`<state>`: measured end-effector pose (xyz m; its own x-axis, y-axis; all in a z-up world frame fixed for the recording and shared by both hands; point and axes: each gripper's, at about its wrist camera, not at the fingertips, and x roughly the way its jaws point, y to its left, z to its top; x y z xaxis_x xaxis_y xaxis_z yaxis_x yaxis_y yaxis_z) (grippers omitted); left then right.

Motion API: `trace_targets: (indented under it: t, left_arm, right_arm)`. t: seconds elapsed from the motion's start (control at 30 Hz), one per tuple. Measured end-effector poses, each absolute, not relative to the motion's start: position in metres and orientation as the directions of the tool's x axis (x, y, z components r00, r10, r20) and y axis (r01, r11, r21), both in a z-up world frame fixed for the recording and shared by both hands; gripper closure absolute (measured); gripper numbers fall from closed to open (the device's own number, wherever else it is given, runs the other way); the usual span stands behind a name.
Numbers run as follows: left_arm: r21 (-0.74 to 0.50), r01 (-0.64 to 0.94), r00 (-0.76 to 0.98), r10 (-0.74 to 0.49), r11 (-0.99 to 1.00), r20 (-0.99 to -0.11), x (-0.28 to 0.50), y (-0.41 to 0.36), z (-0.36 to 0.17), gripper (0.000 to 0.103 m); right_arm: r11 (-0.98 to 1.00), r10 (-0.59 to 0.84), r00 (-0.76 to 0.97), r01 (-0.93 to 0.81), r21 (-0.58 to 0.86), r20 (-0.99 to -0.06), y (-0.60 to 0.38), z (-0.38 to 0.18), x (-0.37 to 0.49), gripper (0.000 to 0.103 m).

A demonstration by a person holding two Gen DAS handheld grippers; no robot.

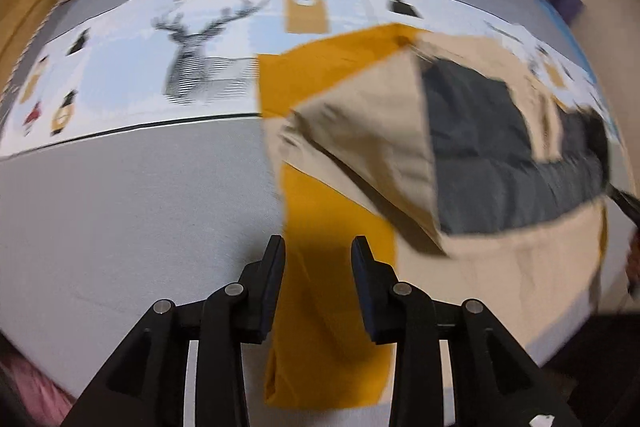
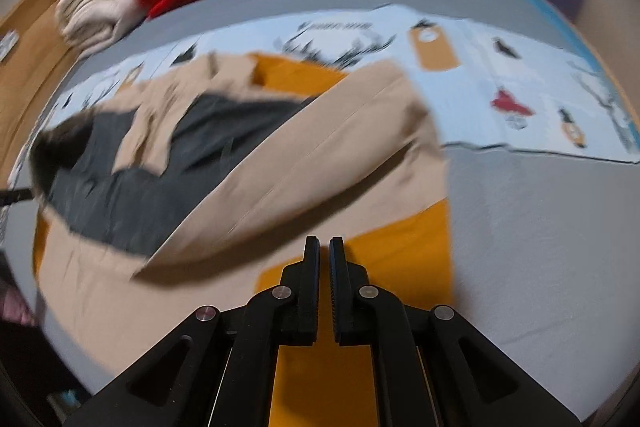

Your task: Fold large clothes

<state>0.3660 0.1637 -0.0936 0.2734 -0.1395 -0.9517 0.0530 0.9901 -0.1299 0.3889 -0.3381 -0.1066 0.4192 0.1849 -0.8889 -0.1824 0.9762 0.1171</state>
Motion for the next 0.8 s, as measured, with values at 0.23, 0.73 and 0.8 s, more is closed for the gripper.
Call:
trace_targets:
  t: [0.23, 0.73, 0.8]
  left_arm:
    - [-0.065, 0.205, 0.228, -0.112, 0.977, -0.967, 0.349, 0.121, -0.116, 0.072]
    - [-0.096, 0.006, 0.444, -0.088, 0.995, -0.892, 0.423, 0.088, -0.097, 0.072]
    - [-0.106, -0.029, 0.472, -0.08, 0.994, -0.878, 0.432, 0.096, -0.093, 0.072]
  right_arm:
    - [0.945, 0.186, 0.352, -0.321, 0.068, -0.917, -0.305, -0.123, 0.372, 0.097]
    - [0.979, 0.175, 0.51, -0.18, 0.094, -0.842, -0.299, -0.11, 0.417, 0.097]
    - [0.984, 0.161, 0.54, -0.151, 0.093, -0.826, -0.302, -0.107, 0.425, 0.097]
